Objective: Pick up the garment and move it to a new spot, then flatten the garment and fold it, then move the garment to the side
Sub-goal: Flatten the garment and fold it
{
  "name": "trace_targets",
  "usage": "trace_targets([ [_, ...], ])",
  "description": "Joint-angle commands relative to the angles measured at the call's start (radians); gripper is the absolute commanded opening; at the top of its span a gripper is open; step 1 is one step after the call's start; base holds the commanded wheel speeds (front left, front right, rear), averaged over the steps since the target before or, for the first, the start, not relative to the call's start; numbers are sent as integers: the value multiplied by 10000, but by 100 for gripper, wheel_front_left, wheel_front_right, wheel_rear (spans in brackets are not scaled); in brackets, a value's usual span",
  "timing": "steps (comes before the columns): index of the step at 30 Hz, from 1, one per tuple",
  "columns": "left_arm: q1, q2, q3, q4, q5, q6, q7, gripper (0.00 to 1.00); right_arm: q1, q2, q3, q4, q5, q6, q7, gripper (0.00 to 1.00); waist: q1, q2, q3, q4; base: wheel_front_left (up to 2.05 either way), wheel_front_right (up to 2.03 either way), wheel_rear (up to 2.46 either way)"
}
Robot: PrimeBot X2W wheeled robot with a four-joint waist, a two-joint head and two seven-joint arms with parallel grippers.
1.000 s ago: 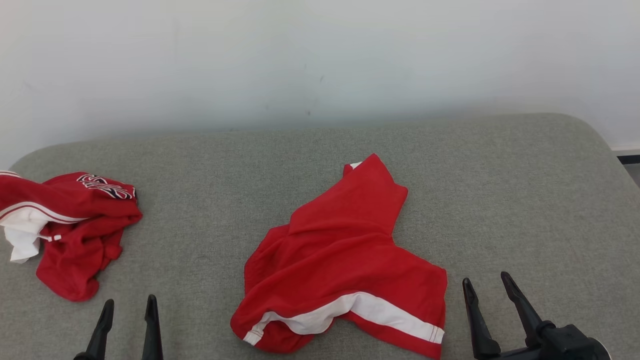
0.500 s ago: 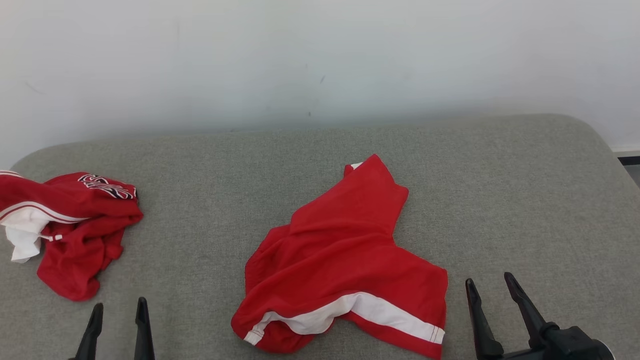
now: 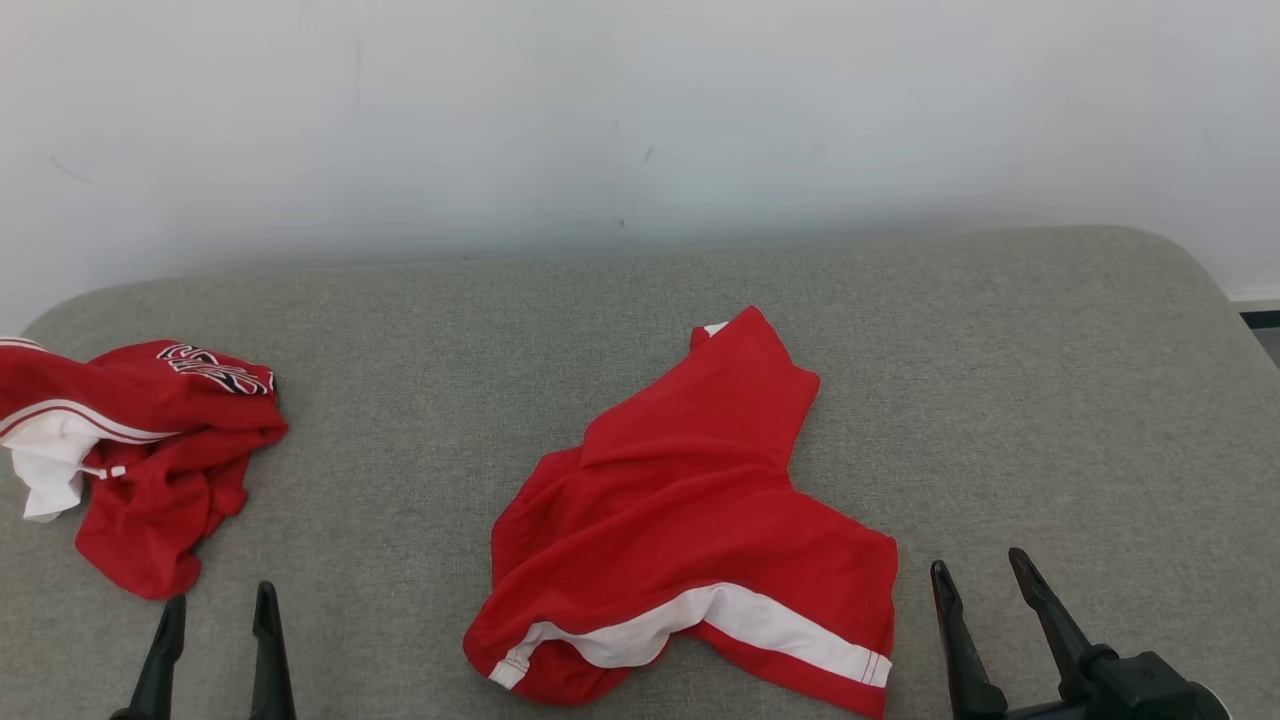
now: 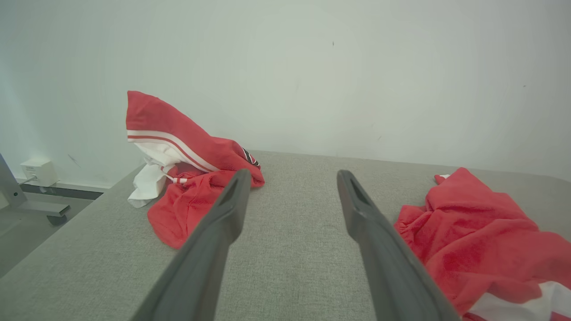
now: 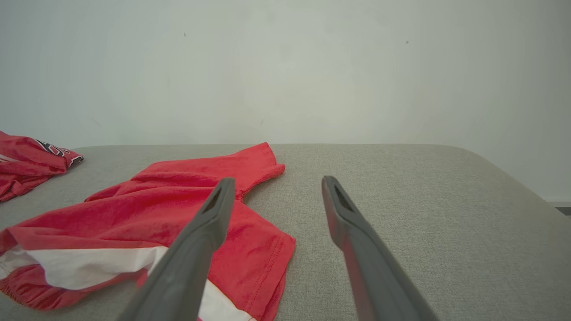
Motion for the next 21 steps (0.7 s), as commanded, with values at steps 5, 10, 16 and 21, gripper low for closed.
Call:
trace_targets([
  [5, 132, -30, -192, 173, -293, -127, 33, 100, 83, -54, -33, 174, 85, -23, 120, 100, 0, 0, 101, -3, 0, 0, 0],
  [10, 124, -93, -934, 671, -466, -314, 99, 100, 2, -203, 58, 797, 168, -23, 190, 100, 0, 0, 279, -1, 0, 0, 0],
  [16, -245, -100, -2370, 2080, -653, -527, -50, 100, -376, -220, 410, 2015, 374, -23, -10, 100, 0, 0, 622, -50, 0, 0, 0],
  [21, -773, -72, -3200, 3452, -1041, -586, -223, 100, -744, -170, 834, 2943, 478, -23, -161, 100, 0, 0, 838, -126, 0, 0, 0],
])
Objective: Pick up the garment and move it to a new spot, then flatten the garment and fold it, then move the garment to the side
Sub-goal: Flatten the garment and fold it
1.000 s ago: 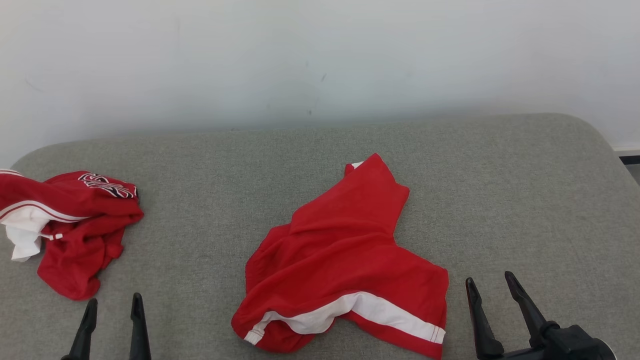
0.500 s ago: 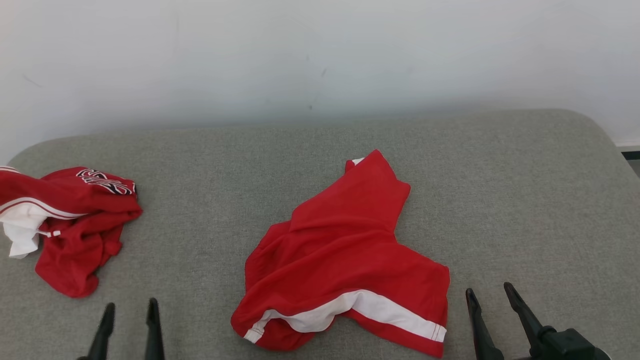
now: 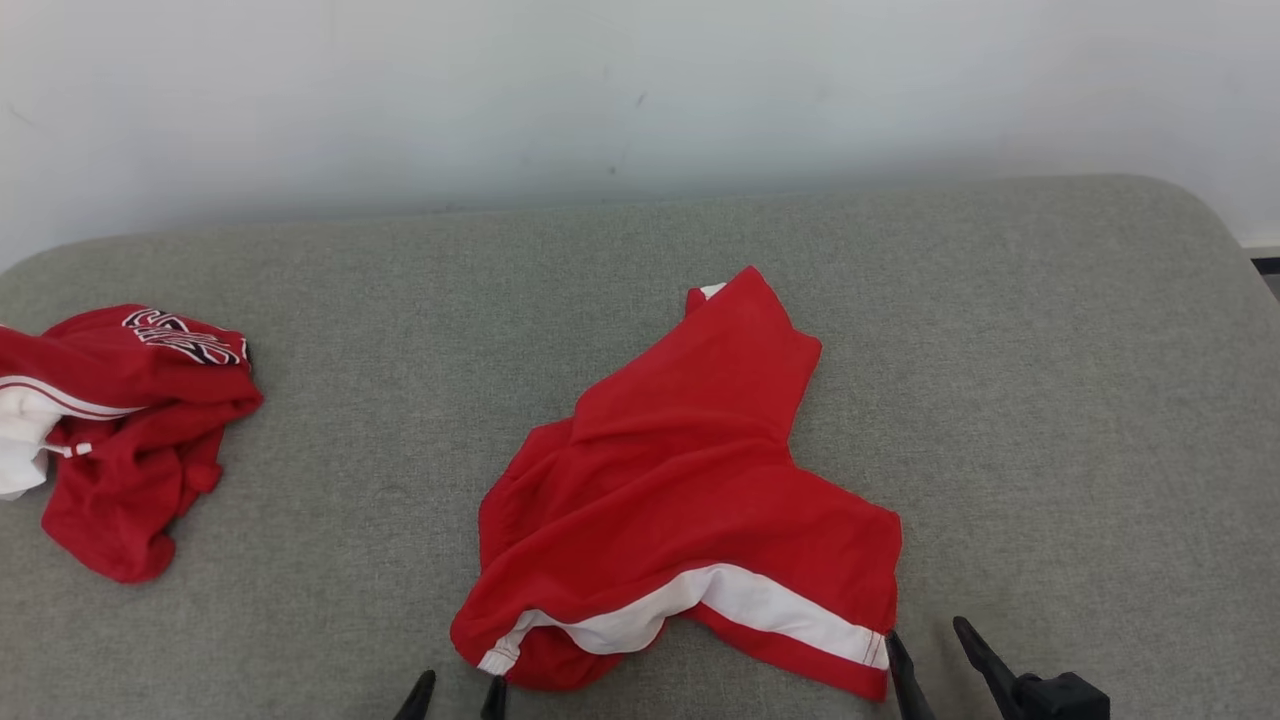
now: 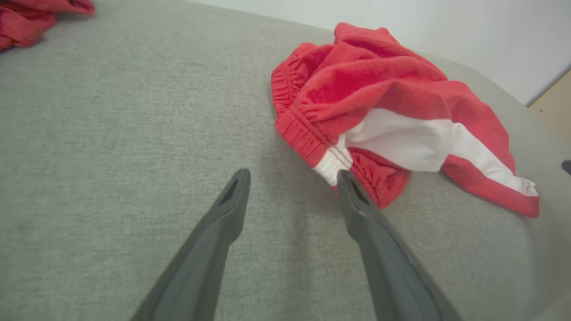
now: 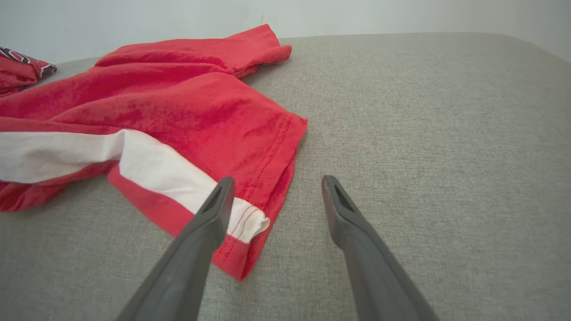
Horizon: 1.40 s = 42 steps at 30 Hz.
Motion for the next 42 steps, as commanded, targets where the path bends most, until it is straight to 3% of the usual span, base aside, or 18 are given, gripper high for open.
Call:
trace_targets([
  [1, -350, 29, -271, 434, -195, -19, -97, 100, -228, 17, 158, 355, 112, -23, -124, 100, -1, -2, 146, -63, 0, 0, 0],
  [7, -1190, 98, -1080, 1471, -698, -19, -175, 100, -767, 94, 736, 1525, 327, -23, -317, 100, -1, -2, 352, -88, 0, 0, 0],
  [16, -1719, 58, -1102, 1524, -1010, -21, -184, 100, -1420, 190, 1376, 2680, 744, -23, -452, 100, -1, -2, 515, -101, 0, 0, 0],
  [17, -1747, 55, -1157, 1580, -1045, -21, -184, 67, -1512, 194, 1488, 2788, 842, -23, -453, 44, -1, -2, 525, -105, 0, 0, 0],
  [18, -1768, 53, -1205, 1625, -1083, -22, -185, 27, -1615, 211, 1572, 2847, 908, -23, -463, 5, -1, -2, 525, -113, 0, 0, 0],
  [19, -1799, 66, -1220, 1639, -1121, -20, -185, 0, -1672, 224, 1637, 2872, 953, -23, -459, 0, -1, -2, 530, -119, 0, 0, 0],
  [30, -1503, 275, -936, 415, -1159, -13, -182, 0, -1420, -42, 1055, 972, 955, -23, -475, 0, -1, -2, 463, -120, 0, 0, 0],
  [36, -2108, 728, -855, -659, -1085, -14, -183, 0, -1843, -330, 978, 32, 913, -23, -478, 0, -1, -2, 480, -276, 0, 0, 0],
  [42, -2794, 1029, -919, -888, -1159, -12, -174, 0, -2340, -524, 1078, -229, 1198, -23, -477, 0, -1, -2, 448, -462, 0, 0, 0],
])
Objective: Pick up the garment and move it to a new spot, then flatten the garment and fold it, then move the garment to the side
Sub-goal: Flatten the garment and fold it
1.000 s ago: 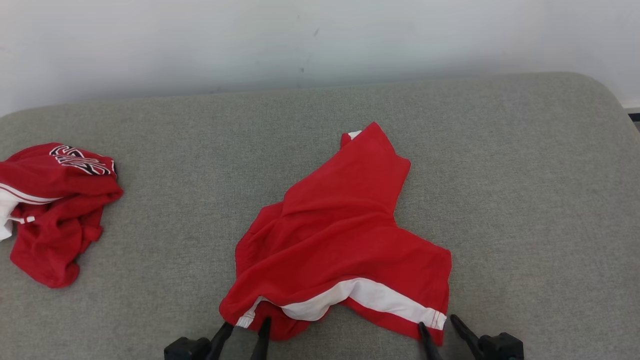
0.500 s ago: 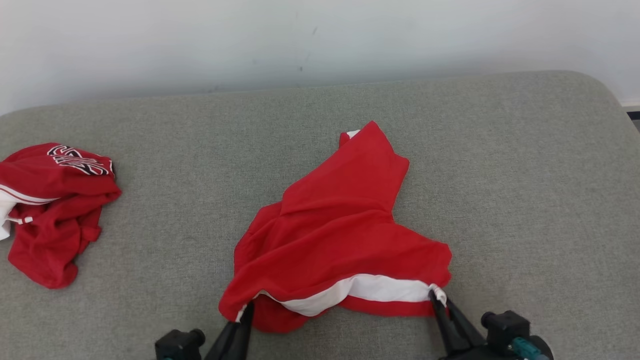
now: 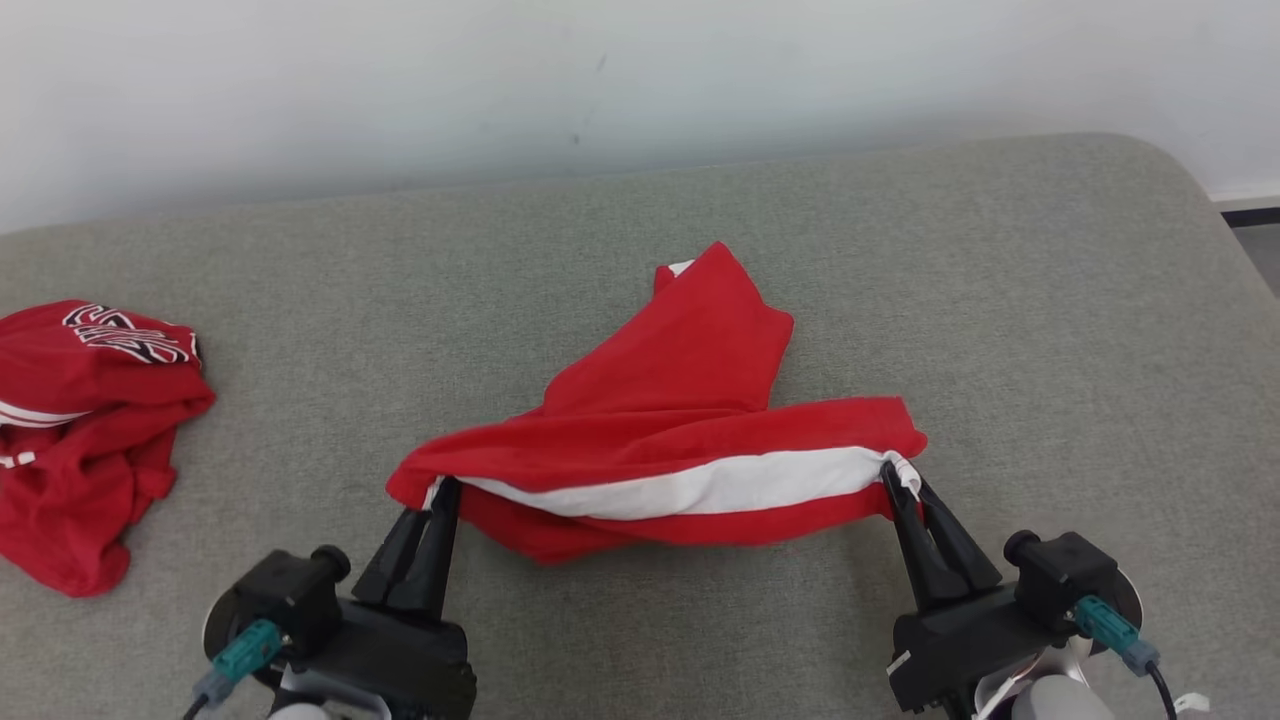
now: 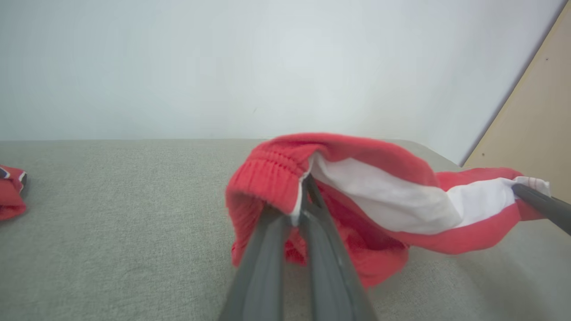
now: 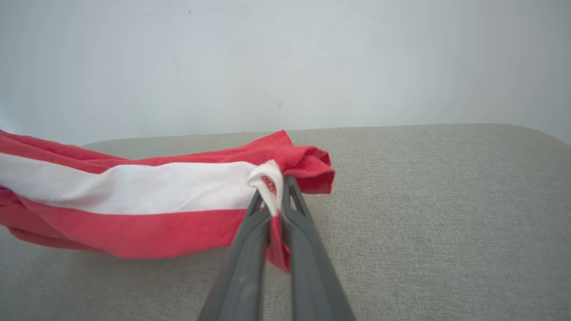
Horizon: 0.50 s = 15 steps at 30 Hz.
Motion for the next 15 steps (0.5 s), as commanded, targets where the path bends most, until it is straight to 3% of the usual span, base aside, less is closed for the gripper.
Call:
trace_targets([
  [1, -201, 37, -6, 10, -46, 15, -22, 0, -143, -101, 52, 30, 107, -23, -2, 0, 0, -1, -15, -69, 0, 0, 0],
  [15, -938, 339, -338, 680, -396, 16, -23, 0, -875, -176, 196, 423, 374, -24, -2, 0, 0, -1, 13, -167, 0, 0, 0],
])
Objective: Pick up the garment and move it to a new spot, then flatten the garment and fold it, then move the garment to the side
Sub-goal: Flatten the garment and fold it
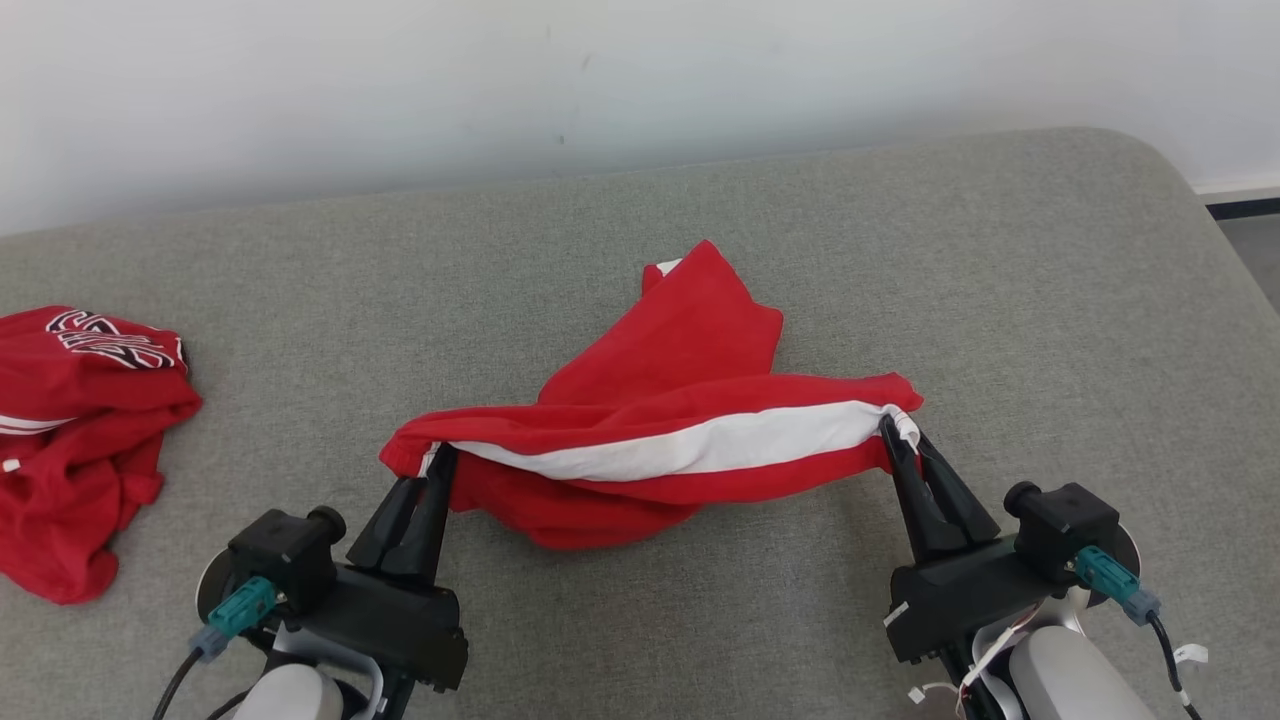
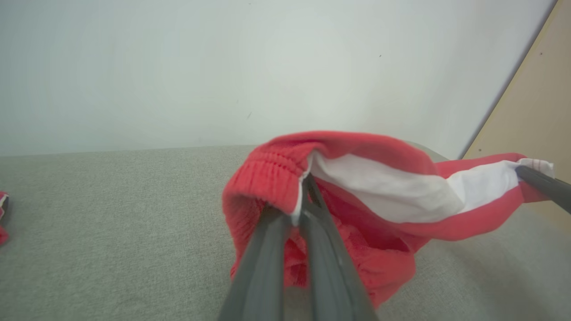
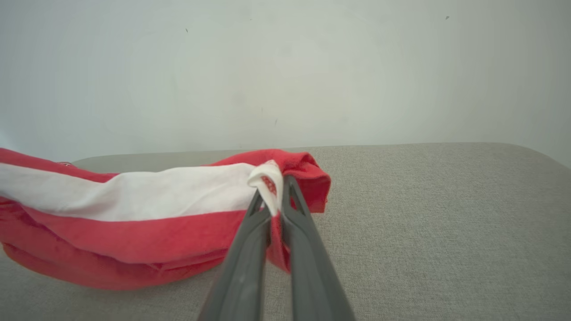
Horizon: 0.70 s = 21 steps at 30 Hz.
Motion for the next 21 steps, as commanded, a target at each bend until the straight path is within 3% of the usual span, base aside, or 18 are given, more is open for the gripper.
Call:
trace_targets([
  [1, -93, 15, 42, 30, -33, 16, -23, 0, -70, -61, 16, 42, 78, -24, -3, 0, 0, -1, 17, 4, 0, 0, 0],
  [13, 470, -257, -86, 921, -186, 16, -17, 0, 74, 107, -7, 1022, 278, -24, -3, 0, 0, -1, 186, 142, 0, 0, 0],
  [14, 576, -297, -107, 1045, -245, 14, -17, 0, 112, 137, -45, 1100, 297, -24, -3, 9, 0, -1, 174, 146, 0, 0, 0],
  [15, 687, -323, -144, 1173, -287, 16, -17, 0, 156, 165, -99, 1137, 275, -24, -3, 44, 0, -1, 159, 149, 0, 0, 0],
  [16, 761, -334, -169, 1229, -275, 16, -17, 38, 236, 200, -137, 1218, 279, -24, -3, 100, 0, -1, 142, 155, 0, 0, 0],
  [17, 833, -358, -172, 1278, -249, 16, -17, 100, 299, 236, -171, 1224, 235, -24, -3, 100, 0, -1, 121, 162, 0, 0, 0],
  [21, 1289, -465, 170, 1122, -123, 16, -17, 100, 598, 264, -369, 1128, 146, -24, -3, 100, 0, -1, -13, 202, 0, 0, 0],
])
